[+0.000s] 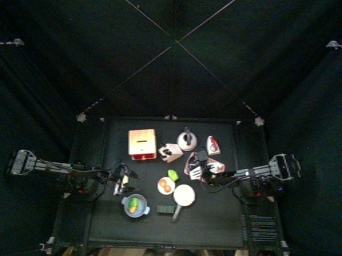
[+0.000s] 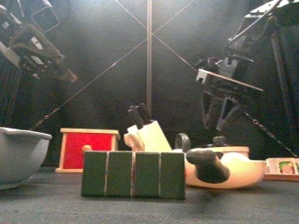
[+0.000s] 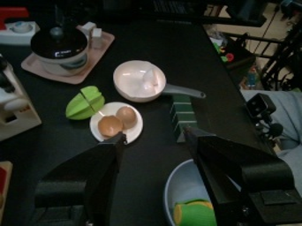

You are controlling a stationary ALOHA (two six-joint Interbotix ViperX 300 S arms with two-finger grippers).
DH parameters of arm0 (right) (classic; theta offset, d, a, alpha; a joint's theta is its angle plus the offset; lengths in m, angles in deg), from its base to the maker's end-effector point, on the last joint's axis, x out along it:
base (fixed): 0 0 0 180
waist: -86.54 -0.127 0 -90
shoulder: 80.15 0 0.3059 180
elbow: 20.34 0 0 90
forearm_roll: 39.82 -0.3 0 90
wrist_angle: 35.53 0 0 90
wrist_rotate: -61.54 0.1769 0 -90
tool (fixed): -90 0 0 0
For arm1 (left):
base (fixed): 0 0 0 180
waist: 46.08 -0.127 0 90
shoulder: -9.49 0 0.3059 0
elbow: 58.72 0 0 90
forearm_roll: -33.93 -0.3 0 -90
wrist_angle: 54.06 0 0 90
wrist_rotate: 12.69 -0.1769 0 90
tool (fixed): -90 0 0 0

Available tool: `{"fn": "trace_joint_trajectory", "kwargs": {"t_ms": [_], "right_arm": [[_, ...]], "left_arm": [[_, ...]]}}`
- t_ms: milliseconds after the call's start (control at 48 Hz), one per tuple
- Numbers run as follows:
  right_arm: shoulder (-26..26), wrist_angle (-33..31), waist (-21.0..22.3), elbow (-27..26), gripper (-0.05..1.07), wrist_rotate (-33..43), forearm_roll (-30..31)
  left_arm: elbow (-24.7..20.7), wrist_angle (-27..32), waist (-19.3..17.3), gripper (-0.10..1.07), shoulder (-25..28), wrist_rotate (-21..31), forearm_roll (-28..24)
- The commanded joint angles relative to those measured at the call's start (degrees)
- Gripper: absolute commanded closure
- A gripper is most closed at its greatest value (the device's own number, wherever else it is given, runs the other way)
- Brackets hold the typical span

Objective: Grab pot lid

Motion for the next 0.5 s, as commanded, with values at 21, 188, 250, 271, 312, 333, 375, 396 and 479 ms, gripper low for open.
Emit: {"fn": "trace_joint_trajectory", "kwargs": {"t_ms": [21,188,250,271,312,333,375,396,479], "right_arm": [[-0.18,-2.72,0.26,-2.02,0.23,-0.26,-1.32],[-1.23,-5.27,0.44,-3.69,0.23,0.09,-1.93],[-2.11,-5.62,0.44,-4.22,0.23,-0.09,-2.02],[-2.37,-5.71,0.35,-4.31,0.23,0.0,-2.02],[-2.81,-6.06,0.53,-4.39,0.23,-0.09,-2.02],[-3.08,-6.24,0.53,-4.48,0.23,-0.09,-2.02],[-3.6,-6.33,0.79,-4.57,0.23,-0.18,-2.02],[-3.87,-6.33,0.97,-4.57,0.23,-0.26,-2.02],[-4.31,-6.5,1.41,-4.48,0.23,-0.35,-2.02]], "left_arm": [[1.14,-1.41,0.26,0.07,0.09,-1.05,2.46],[3.69,-4.92,0.62,0.07,-0.44,-1.76,7.73],[4.13,-7.21,0.7,0.07,-0.53,-2.72,9.23],[4.22,-7.91,0.79,0.07,-0.53,-2.99,9.23],[4.39,-9.05,0.7,0.07,-0.62,-4.13,9.14],[4.39,-9.58,0.79,0.07,-0.62,-4.83,9.05],[4.39,-10.55,0.7,0.07,-0.62,-6.68,8.88],[4.48,-11.07,0.7,0.07,-0.53,-8.09,8.61],[5.1,-11.34,0.53,0.07,-0.62,-11.95,9.14]]}}
